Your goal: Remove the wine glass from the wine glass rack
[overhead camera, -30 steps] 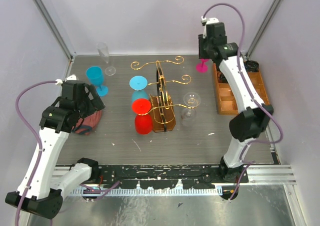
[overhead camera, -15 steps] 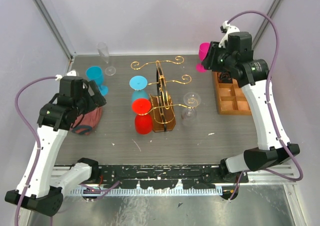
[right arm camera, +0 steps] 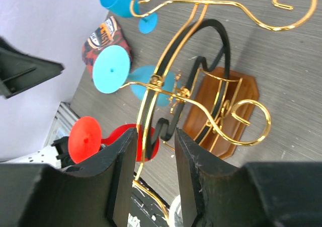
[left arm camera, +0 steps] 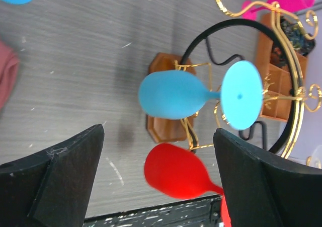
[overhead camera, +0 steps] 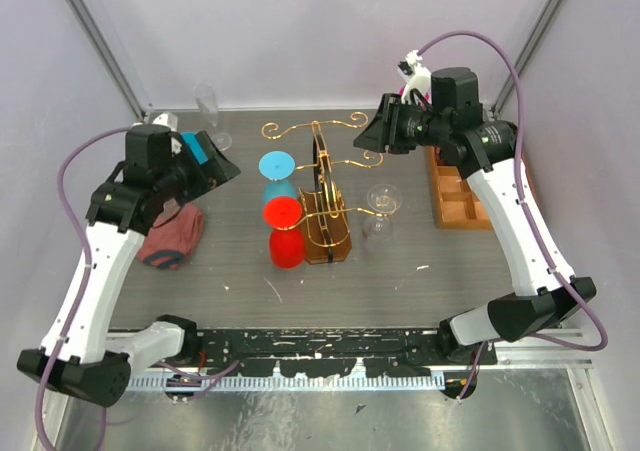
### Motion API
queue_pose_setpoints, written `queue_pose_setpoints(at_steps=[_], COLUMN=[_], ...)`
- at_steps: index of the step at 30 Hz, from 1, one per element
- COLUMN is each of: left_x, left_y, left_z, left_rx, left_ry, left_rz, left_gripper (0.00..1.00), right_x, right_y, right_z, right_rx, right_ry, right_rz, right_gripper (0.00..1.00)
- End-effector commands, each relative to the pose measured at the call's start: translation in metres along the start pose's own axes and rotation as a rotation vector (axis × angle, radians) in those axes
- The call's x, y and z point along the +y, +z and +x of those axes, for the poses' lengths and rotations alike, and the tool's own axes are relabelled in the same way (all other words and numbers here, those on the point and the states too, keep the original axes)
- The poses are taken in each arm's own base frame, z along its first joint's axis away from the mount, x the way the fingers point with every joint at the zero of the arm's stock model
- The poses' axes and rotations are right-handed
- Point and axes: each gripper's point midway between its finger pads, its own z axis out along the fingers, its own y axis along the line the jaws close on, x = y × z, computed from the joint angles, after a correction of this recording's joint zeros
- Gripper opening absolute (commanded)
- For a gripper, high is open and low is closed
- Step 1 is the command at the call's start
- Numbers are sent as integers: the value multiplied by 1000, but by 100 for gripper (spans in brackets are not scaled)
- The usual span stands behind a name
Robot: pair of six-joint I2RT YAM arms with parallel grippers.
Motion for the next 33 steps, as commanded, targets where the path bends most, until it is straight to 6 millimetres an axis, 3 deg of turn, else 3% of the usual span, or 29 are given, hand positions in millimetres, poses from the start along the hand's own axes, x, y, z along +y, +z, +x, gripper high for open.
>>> queue_pose_setpoints(at_steps=[1, 3, 6, 12, 17, 22, 27, 33], left_x=[-53, -64, -77, -91, -88, -95, -100, -102], left_y=[8, 16, 28, 55, 67, 67, 65, 64], left_z=[-27, -34, -39, -30, -16, -10, -6, 0], left_rx=[-36, -45, -16, 88, 144, 168, 185, 208], left_ry=[-25, -34, -38, -63, -58, -53, -44, -43], left_rz=[213, 253, 285, 324, 303, 330, 359, 374], left_gripper=[91, 76, 68, 70, 70, 64, 47, 40], right_x=[33, 35, 36, 45, 44, 40, 37, 34], right_y=[-9, -13, -25, -42, -44, -42, -40, -42], right_z=[-23, -24, -29, -36, -38, -35, -32, -32], right_rx=[-75, -78, -97, -136, -149, -144, -139, -150], right_ry=[-43, -58, -101, -132, -139, -136, -130, -137], right_rz=[-100, -100, -69, -66, -56, -46, -45, -26], right_gripper=[41, 41, 41, 41, 42, 42, 42, 42])
